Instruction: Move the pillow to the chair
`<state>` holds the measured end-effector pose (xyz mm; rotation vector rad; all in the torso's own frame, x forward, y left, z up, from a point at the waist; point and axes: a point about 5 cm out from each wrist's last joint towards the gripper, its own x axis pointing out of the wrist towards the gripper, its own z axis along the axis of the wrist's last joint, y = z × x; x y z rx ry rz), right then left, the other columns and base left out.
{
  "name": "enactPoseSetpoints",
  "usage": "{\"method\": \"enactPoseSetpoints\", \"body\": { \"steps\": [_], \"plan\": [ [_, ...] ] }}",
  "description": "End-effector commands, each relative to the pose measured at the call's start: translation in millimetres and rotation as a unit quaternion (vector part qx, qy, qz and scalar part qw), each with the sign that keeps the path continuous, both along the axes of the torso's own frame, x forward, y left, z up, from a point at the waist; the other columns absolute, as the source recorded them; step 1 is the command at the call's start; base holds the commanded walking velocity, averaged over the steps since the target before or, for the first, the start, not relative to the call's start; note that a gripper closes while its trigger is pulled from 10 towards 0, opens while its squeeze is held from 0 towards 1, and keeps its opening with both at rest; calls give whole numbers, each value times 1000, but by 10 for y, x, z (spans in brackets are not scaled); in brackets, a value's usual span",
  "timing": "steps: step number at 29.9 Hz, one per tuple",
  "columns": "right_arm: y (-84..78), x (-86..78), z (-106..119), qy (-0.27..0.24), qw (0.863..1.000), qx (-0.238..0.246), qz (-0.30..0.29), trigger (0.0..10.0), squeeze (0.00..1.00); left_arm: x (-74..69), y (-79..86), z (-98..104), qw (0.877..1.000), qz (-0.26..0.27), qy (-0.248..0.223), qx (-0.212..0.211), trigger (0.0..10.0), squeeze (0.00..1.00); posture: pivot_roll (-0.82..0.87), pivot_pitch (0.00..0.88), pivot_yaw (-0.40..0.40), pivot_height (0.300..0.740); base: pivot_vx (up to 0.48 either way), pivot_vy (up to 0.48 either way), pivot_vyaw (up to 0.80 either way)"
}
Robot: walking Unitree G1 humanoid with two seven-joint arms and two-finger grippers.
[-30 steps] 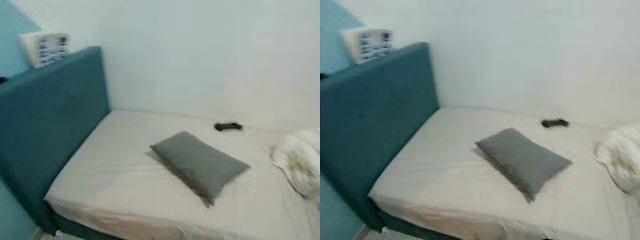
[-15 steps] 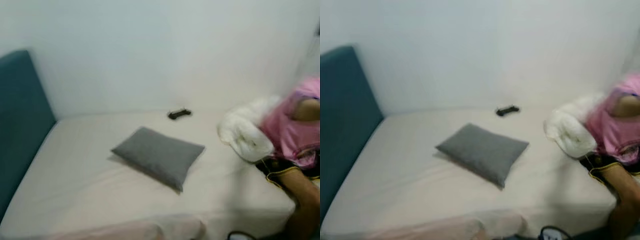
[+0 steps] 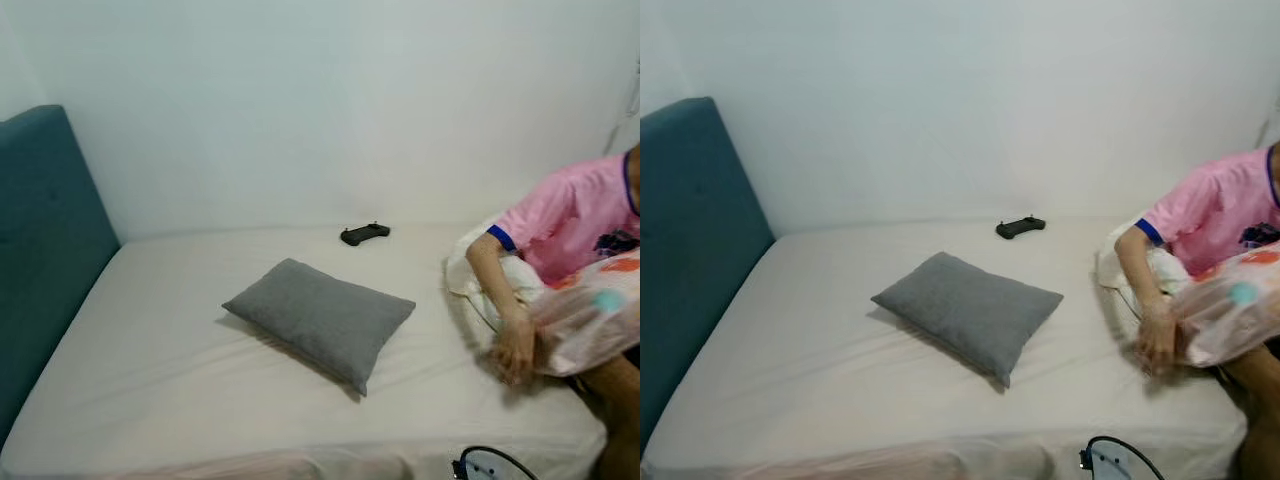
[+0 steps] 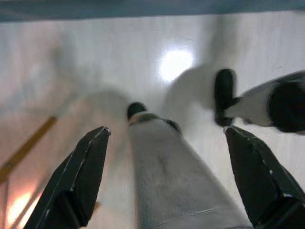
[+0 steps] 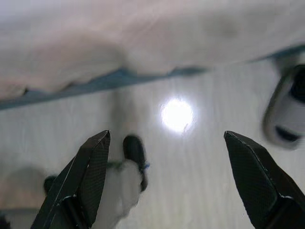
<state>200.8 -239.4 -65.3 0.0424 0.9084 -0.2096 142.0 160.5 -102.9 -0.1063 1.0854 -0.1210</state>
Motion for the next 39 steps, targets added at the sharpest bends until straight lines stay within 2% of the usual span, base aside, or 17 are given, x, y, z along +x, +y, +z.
{"method": "enactPoseSetpoints", "body": {
  "steps": [1,3,9,18,28,32,37,39],
  "plan": [
    [3,-5,-2,-4,1000,1,-2,10000,0,10,15,4,1000,4,-1,3,10000,0,-99,22,4,740,0,0,0],
    [3,1,1,-5,1000,1,-2,10000,0,11,17,4,1000,4,-1,4,10000,0,-98,22,4,740,0,0,0],
    [-8,181,116,-53,998,27,-28,10000,0,18,28,8,1000,3,-3,2,10000,0,-101,25,10,740,0,0,0],
    [9,482,335,-139,985,90,-55,10000,0,29,26,13,1000,2,-6,0,10000,0,-103,35,13,740,297,0,0],
    [108,628,436,-180,972,145,-44,10000,0,22,19,10,1000,3,-6,-1,10000,0,-100,39,11,740,318,0,0],
    [115,740,539,-213,958,183,-55,10000,0,16,38,8,1000,20,-6,3,10000,0,-101,40,13,740,81,0,0],
    [121,773,553,-201,954,212,-70,10000,0,15,43,7,1000,16,-4,6,10000,0,-101,39,13,740,0,0,0],
    [93,787,575,-209,951,213,-77,10000,0,17,41,8,1000,17,-4,6,10000,0,-100,38,12,725,0,0,0]
  ]
}}
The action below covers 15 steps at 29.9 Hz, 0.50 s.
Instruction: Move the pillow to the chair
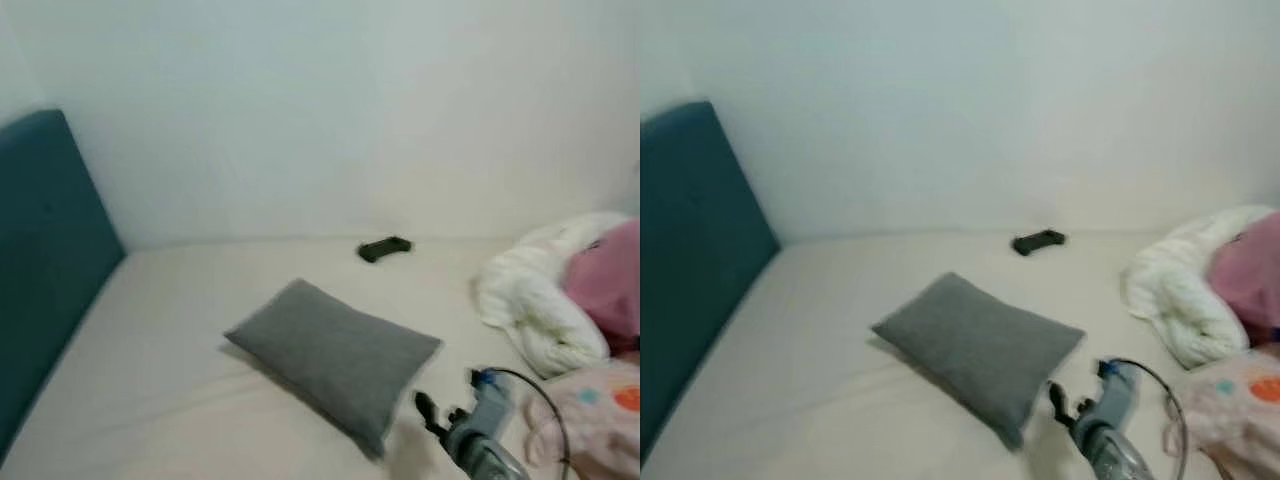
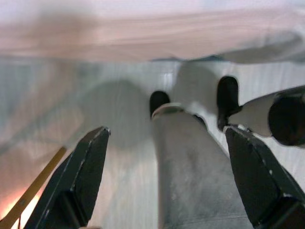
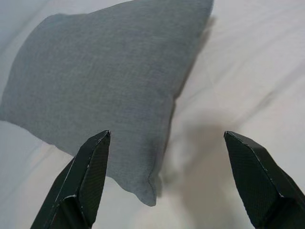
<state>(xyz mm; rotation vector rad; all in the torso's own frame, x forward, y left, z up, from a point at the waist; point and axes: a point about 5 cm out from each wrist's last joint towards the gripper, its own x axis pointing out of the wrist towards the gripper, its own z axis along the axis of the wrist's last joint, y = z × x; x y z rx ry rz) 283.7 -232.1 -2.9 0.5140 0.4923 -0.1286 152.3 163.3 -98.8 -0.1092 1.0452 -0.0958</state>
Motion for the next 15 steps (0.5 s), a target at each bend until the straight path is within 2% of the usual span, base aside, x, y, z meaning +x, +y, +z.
{"method": "enactPoseSetpoints", "body": {
  "steps": [1,8,15],
  "plan": [
    [3,-39,-39,6,1000,17,-11,10000,0,-84,13,-32,1000,5,14,0,10000,0,-99,36,12,720,0,0,0],
    [-104,-29,8,-12,998,40,-42,10000,0,-80,15,-31,1000,4,14,0,10000,0,-99,40,16,680,0,0,0],
    [-73,49,85,-38,996,73,-28,10000,0,-84,25,-32,1000,2,16,2,10000,0,-91,42,19,650,0,0,0]
  ]
}}
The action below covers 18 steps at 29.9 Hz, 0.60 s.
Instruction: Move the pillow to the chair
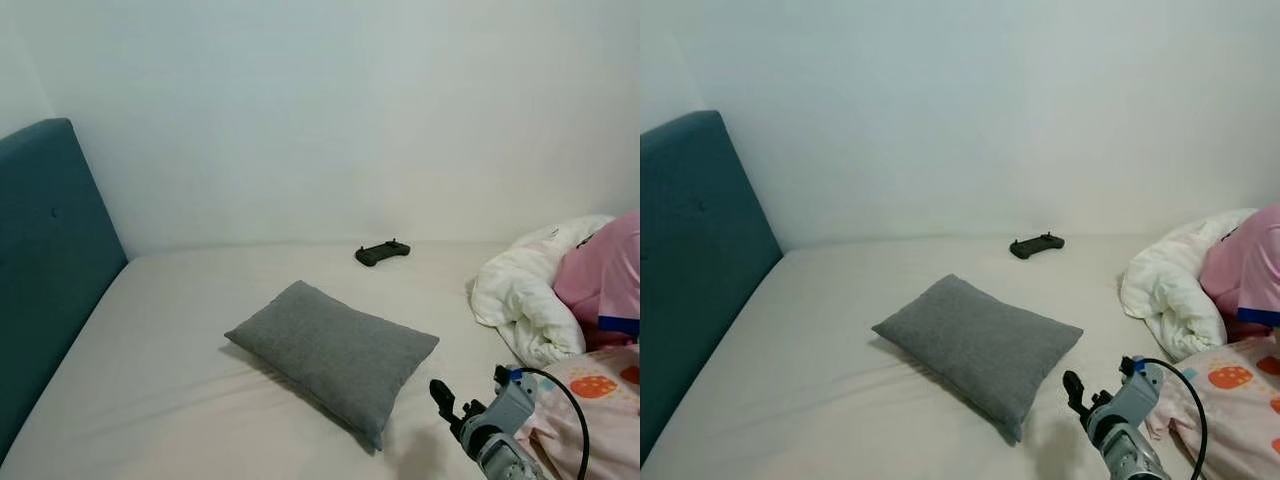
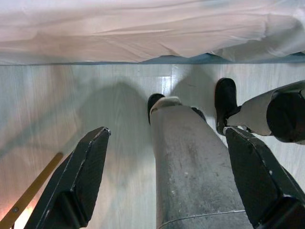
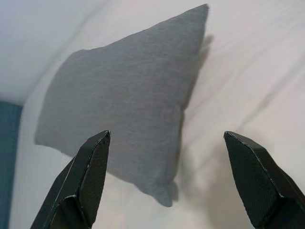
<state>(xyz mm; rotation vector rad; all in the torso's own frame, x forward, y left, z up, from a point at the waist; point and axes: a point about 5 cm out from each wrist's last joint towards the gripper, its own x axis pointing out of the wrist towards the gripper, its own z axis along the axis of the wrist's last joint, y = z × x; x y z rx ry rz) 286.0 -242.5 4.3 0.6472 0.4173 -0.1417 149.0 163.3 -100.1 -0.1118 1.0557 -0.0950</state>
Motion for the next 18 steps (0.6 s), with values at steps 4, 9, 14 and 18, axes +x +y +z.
{"method": "enactPoseSetpoints", "body": {
  "steps": [4,9,14,18],
  "plan": [
    [59,41,16,1,1000,11,9,10000,0,-55,33,-20,1000,3,11,4,10000,0,-87,43,19,625,0,0,0],
    [88,36,-2,6,1000,12,11,10000,0,-66,43,-23,1000,4,11,4,10000,0,-78,45,17,600,0,0,0],
    [209,82,26,-16,999,28,42,10000,0,-87,63,-28,1000,4,13,6,10000,0,-73,46,14,570,0,0,0],
    [222,117,67,-32,998,39,45,10000,0,-95,76,-30,1000,5,14,7,10000,0,-67,45,16,550,0,0,0]
  ]
}}
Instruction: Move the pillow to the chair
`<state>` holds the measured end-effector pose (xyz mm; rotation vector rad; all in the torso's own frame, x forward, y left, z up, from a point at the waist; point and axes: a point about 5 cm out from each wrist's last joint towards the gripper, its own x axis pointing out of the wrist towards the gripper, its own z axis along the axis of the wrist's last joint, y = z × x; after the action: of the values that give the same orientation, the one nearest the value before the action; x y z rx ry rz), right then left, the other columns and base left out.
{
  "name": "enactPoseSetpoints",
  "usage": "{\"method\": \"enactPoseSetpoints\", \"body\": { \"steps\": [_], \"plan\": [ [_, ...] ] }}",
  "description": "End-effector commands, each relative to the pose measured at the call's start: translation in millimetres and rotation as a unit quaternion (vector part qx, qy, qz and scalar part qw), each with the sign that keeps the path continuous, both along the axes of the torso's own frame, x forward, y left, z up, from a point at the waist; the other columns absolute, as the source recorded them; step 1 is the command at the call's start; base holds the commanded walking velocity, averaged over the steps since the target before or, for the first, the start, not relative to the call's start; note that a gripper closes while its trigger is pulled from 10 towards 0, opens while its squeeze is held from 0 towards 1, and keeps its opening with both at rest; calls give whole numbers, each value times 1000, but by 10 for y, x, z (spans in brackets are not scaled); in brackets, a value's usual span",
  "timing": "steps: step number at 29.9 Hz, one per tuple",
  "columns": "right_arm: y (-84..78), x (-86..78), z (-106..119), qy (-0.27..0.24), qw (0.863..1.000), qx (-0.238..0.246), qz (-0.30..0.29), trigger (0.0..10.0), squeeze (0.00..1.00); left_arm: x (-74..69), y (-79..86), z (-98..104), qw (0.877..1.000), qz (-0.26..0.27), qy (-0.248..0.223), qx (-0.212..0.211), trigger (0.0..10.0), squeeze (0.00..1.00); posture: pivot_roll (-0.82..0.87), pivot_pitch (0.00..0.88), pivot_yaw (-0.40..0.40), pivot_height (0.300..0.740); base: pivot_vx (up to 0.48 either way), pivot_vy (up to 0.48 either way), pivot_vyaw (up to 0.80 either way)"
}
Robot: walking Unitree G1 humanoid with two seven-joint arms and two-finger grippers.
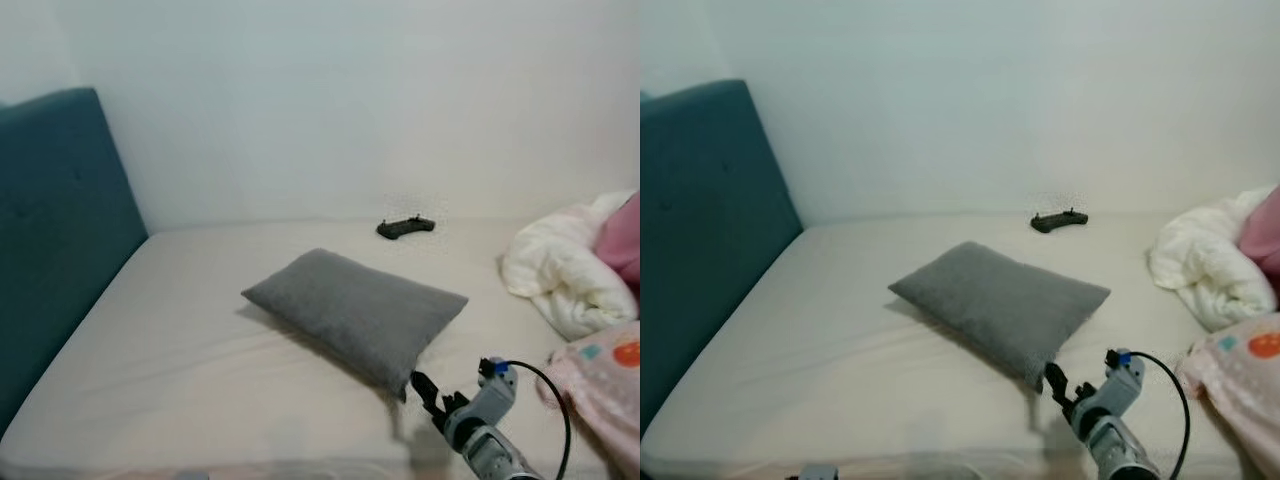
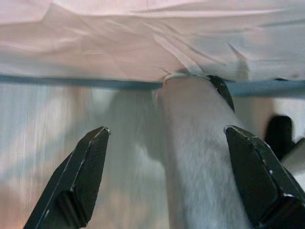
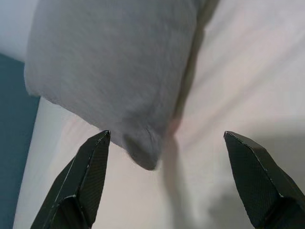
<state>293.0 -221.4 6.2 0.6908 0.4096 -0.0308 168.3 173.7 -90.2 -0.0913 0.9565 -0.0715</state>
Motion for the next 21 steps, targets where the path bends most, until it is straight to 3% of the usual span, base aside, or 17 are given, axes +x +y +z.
{"method": "enactPoseSetpoints", "body": {
  "steps": [1,10,15,21],
  "plan": [
    [-3,79,88,-21,1000,11,-1,10000,0,-295,-18,-130,998,-3,64,-5,10000,0,-61,48,22,545,0,0,0],
    [-140,234,342,-94,995,27,-29,10000,0,-364,100,-139,998,-5,68,6,10000,0,-14,80,71,525,0,0,0],
    [-143,321,515,-165,985,54,-17,10000,0,-511,325,-147,997,-6,79,24,10000,0,56,126,122,525,0,0,0],
    [-133,364,573,-177,982,58,-11,10000,0,-579,429,-144,996,1,82,31,10000,0,78,135,131,525,0,0,0]
  ]
}}
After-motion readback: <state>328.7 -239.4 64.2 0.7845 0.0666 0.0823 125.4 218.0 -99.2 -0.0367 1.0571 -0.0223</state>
